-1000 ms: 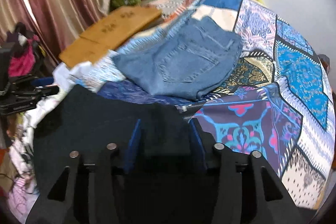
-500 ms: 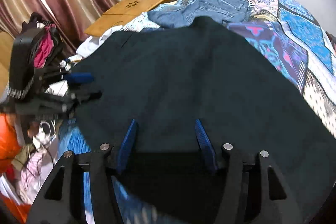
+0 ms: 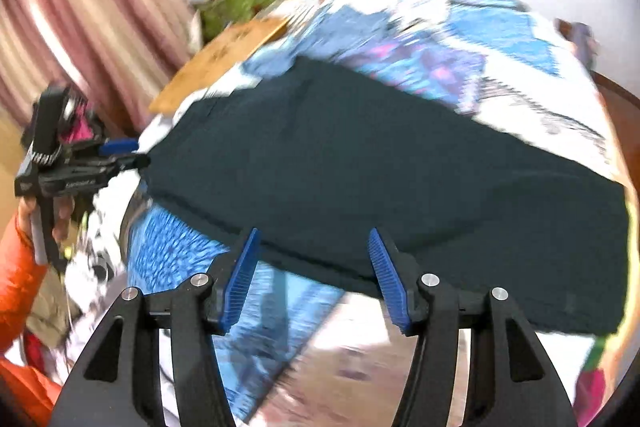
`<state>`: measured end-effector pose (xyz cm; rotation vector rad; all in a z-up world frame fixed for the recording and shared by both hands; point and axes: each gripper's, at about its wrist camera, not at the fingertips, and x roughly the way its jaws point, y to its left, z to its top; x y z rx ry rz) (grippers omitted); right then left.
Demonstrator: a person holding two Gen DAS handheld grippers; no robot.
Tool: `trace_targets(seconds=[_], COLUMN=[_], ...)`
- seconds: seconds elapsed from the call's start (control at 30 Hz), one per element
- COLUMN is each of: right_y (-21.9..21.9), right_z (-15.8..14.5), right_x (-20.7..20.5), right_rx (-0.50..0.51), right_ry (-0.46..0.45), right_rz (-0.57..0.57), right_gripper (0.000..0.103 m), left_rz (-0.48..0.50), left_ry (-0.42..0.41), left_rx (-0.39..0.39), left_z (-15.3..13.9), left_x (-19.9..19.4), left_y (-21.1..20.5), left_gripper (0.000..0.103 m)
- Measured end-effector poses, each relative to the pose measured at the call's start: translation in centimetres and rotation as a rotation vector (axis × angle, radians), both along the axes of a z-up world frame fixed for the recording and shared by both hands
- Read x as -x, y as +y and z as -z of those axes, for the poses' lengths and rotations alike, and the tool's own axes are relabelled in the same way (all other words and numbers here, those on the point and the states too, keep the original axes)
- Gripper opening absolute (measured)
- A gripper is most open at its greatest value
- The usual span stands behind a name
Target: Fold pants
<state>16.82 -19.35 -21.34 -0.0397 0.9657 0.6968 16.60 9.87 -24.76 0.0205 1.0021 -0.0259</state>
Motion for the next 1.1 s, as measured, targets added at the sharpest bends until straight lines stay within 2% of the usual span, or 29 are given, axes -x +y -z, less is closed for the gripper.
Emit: trace_targets(seconds=[0.1, 0.2, 0.27, 0.33, 0.43, 0.5, 0.6, 0.73, 0.83, 0.93, 1.1], right_y=[-5.1, -9.2, -11.4, -13.6, -16.9, -18.8, -20.6, -22.4, -23.2, -23.7, -25.2], right_z=[-1.2, -1.2, -0.9, -0.5, 0.5, 1.4, 3.0, 4.6, 5.7, 6.8, 7.8], right_x=[-0.6, -0.9, -1.2, -1.3, -0.9, -0.6, 0.1, 1.1, 1.3, 0.8, 0.1], right_rx=[-0.033, -0.012, 0.01, 0.02, 0.016, 0.015, 0.004, -0.072, -0.142, -0.183, -0.266], right_ry=[-0.038, -0.056, -0.056, -0.055, -0.041, -0.025, 0.014, 0.072, 0.11, 0.144, 0.172], right_rz=[0.136, 0.246, 0.308, 0.365, 0.445, 0.506, 0.55, 0.597, 0.621, 0.656, 0.701], right_gripper=[0.053, 0.053, 0.053, 0.053, 0.058, 0.061, 0.061, 0.061, 0.061, 0.061, 0.061], left_rz=[0.054, 0.111, 0.105, 0.072, 0.112, 0.135, 0.182, 0.231, 0.274, 0.31, 0.331], left_ry=[-0.002, 0.058, 0.049, 0.028, 0.072, 0.069, 0.046, 0.057, 0.095, 0.167, 0.179], left_rx=[-0.015, -0.016, -0.06, -0.083, 0.0, 0.011, -0.041, -0.042, -0.061, -0.068, -0.07], left_z=[0.4, 2.6, 3.8, 3.5, 2.5, 1.7, 0.9, 1.2, 2.7, 4.7, 5.6], left_x=[-1.9, -3.1, -2.6, -1.9, -2.5, -3.3, -5.5, -8.7, -10.9, -12.6, -14.0], left_y=[-3.3, -6.5, -8.3, -9.1, -10.0, -11.3, -14.4, -18.0, -21.0, -23.6, -25.6], left_gripper=[0.064, 0.064, 0.064, 0.064, 0.064, 0.064, 0.071, 0.071, 0.071, 0.071, 0.081])
